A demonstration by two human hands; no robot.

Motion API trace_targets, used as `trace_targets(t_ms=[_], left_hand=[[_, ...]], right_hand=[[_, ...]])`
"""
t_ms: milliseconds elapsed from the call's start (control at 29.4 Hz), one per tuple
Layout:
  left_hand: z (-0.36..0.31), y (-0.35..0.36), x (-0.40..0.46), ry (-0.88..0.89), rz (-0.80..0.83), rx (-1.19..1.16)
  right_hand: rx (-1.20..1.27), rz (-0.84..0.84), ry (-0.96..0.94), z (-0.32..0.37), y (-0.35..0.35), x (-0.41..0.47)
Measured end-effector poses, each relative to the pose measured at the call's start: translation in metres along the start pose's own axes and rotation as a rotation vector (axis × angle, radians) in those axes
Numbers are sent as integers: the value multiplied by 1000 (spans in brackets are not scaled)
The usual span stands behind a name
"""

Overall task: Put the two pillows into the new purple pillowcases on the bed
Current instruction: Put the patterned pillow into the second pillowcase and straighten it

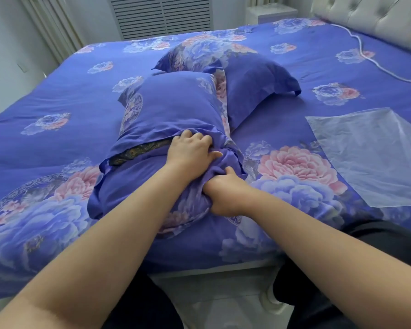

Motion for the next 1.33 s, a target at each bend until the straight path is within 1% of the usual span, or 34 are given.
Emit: trace_targets(t_ms=[68, 136, 204, 238, 272, 340, 374, 408, 476, 544, 578, 612, 680, 782, 884, 952, 1020, 1054, 1088, 1122, 1156, 1190, 1224, 1258, 1292, 1326], left_hand=[[-24, -7, 4, 22, -11, 90], [-38, -10, 11, 14, 24, 83], [-33, -14, 22, -5, 69, 36], [-23, -22, 27, -8, 57, 13], [-7, -35, 33, -25, 19, -7], [38, -64, 44, -108, -72, -41], [57, -73, 46, -144, -86, -48], [68, -75, 46, -163, -77, -47], [68, -64, 46, -155, -55, -34], [51, -44, 42, -133, -44, -43], [42, -35, 39, -109, -50, -32], [36, -28, 36, -85, -56, -15], [35, -26, 34, -75, -82, -11], [45, -29, 36, -106, -86, -48], [40, -28, 38, -128, -78, -83], [27, -23, 39, -115, -64, -54], [23, -20, 39, -119, -68, -47], [25, -19, 38, -134, -76, -62], [31, -19, 37, -153, -86, -86], [34, -18, 37, -161, -95, -113], [35, -17, 36, -164, -99, -132], [36, -16, 36, -159, -106, -143], [34, -15, 36, -151, -117, -146], [32, -14, 36, -148, -128, -145], [30, -14, 35, -149, -130, -147], [29, -13, 35, -151, -126, -152]], right_hand=[[0, 7, 15, -3, 2, -1], [-59, -31, 18, -2, 0, -2], [-60, -75, 5, 4, -4, -7], [-66, -133, -6, 3, -4, -12], [-90, -226, -6, -4, -5, -20], [-35, -439, 49, -31, -8, -43], [4, -511, 77, -46, -5, -53], [29, -519, 97, -58, -2, -61], [63, -425, 139, -67, 7, -65], [67, -234, 200, -66, 20, -62], [72, -160, 231, -64, 27, -62], [66, -126, 252, -63, 32, -63], [68, -112, 296, -67, 35, -70], [117, -141, 320, -75, 35, -81], [155, -45, 340, -72, 42, -86], [247, 104, 393, -79, 38, -96], [338, 323, 472, -92, 26, -112], [392, 371, 496, -98, 20, -119], [442, 325, 515, -104, 14, -123], [469, 161, 538, -112, 8, -126], [487, -99, 550, -117, 3, -126], [504, -378, 509, -115, 0, -125], [524, -552, 412, -107, 2, -121], [543, -556, 326, -97, 11, -110], [561, -450, 270, -85, 27, -96], [582, -303, 276, -75, 45, -85]])
Point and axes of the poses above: each hand's wrist, its own x-axis towards the middle knuckle, its own y-axis out of the palm, z = x × y, the point moved 5 cm from there along x, towards the middle knuckle, and after that the axes turned 15 degrees about z, right-handed, at the moved point
